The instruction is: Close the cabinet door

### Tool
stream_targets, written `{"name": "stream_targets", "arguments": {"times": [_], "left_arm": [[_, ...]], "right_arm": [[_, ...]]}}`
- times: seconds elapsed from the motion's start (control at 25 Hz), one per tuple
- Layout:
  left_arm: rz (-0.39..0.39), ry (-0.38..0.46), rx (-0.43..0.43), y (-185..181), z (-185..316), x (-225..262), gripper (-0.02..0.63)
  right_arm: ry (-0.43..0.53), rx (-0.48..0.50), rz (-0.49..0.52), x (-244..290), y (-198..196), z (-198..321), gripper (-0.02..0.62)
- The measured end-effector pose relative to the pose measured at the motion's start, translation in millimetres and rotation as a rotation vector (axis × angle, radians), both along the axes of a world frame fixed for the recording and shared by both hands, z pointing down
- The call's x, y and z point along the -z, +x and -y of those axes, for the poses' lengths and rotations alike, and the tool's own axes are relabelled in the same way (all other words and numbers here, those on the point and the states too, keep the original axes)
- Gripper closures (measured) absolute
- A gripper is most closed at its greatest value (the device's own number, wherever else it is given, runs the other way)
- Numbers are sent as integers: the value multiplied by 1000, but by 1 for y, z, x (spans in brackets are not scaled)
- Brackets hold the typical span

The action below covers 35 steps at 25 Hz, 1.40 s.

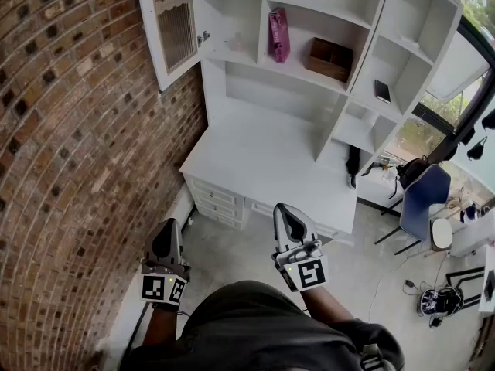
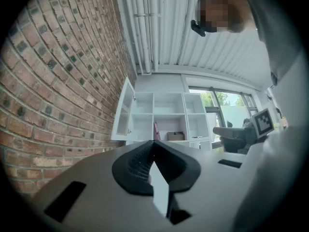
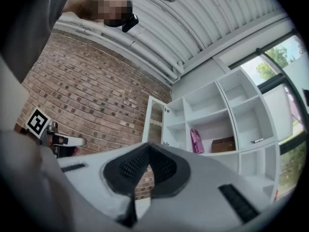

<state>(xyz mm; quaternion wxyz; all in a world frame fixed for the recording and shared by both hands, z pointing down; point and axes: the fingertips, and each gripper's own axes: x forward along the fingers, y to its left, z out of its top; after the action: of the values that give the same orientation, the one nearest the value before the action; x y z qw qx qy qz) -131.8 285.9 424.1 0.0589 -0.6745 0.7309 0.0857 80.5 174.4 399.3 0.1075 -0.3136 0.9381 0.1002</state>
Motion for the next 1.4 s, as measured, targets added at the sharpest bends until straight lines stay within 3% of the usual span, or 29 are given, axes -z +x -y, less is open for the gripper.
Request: {"name": "stream_targets", "arguments": {"times": [0.52, 0.56, 0.64, 0.68, 0.8, 1.4], "left_arm": [[6, 10, 10, 2, -4, 0, 604], [6, 21, 14, 2, -5, 2, 578], [2, 40, 18, 0, -6, 6, 408], [2, 48, 20, -1, -7, 7, 362], [12, 60, 39, -5, -9, 11, 316], [6, 49, 60, -27, -16, 9, 315]], "right_arm": [[-15, -1, 4, -6, 2, -2, 595], [-16, 0, 8, -6, 3, -2, 595], [-20, 4, 18, -6, 4, -3, 595], [-23, 8, 24, -6, 5, -3, 595], [-30, 16, 44, -7, 7, -4, 595], [-46, 19, -1, -20, -10, -9, 595]]}}
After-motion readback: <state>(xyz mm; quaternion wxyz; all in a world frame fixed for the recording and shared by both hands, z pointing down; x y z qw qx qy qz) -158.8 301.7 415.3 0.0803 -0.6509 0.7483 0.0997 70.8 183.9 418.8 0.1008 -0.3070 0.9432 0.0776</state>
